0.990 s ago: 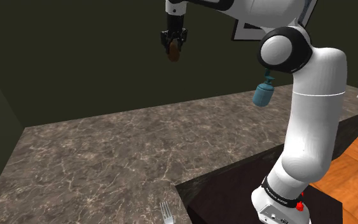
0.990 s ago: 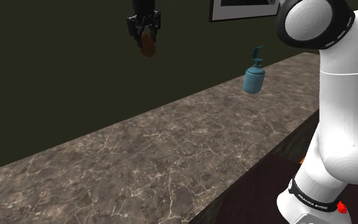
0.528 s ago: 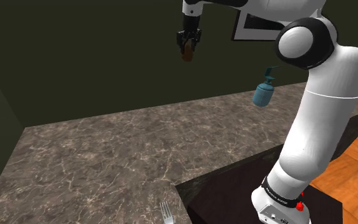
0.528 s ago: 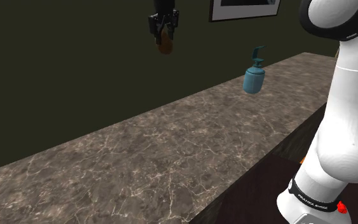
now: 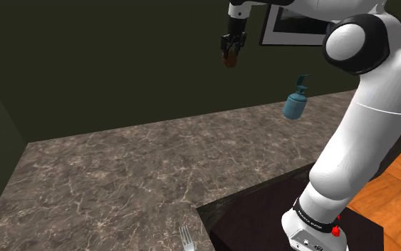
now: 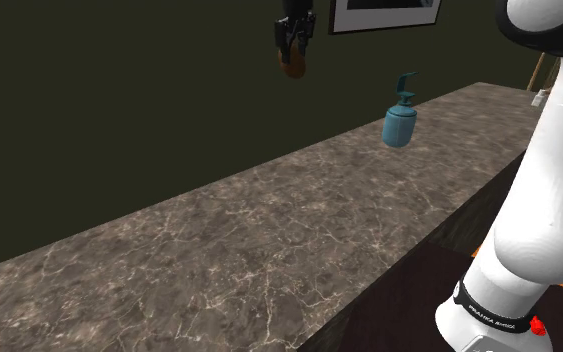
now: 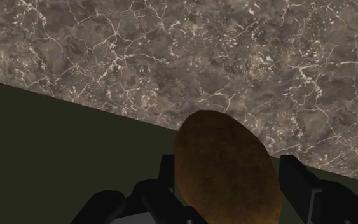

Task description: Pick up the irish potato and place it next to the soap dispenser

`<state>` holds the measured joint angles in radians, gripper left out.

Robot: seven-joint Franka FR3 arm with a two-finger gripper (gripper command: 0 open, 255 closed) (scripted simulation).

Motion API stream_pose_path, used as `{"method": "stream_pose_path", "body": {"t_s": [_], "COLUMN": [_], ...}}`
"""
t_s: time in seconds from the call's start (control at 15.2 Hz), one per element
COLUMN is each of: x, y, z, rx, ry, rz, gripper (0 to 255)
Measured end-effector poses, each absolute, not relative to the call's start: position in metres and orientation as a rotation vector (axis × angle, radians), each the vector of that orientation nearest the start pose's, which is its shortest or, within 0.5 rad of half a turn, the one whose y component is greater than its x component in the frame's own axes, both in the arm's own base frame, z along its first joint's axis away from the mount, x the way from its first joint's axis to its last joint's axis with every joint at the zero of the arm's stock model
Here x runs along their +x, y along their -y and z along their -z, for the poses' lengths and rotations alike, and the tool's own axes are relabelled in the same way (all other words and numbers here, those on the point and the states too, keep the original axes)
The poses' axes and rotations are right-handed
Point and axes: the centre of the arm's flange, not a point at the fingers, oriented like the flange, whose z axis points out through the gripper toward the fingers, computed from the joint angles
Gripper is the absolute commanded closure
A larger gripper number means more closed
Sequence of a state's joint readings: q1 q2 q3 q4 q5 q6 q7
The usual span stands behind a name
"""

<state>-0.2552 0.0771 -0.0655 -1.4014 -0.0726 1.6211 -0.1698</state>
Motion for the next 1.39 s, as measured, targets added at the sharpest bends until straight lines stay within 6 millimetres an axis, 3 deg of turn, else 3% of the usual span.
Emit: {"method": "stream_pose_path", "body": {"t_s": [1.39], "x": [0.417], "y": [0.432], "z": [-0.665], "rx": [-3.236], "ry": [-0.247], "rz": [0.195], "gripper": [255]}}
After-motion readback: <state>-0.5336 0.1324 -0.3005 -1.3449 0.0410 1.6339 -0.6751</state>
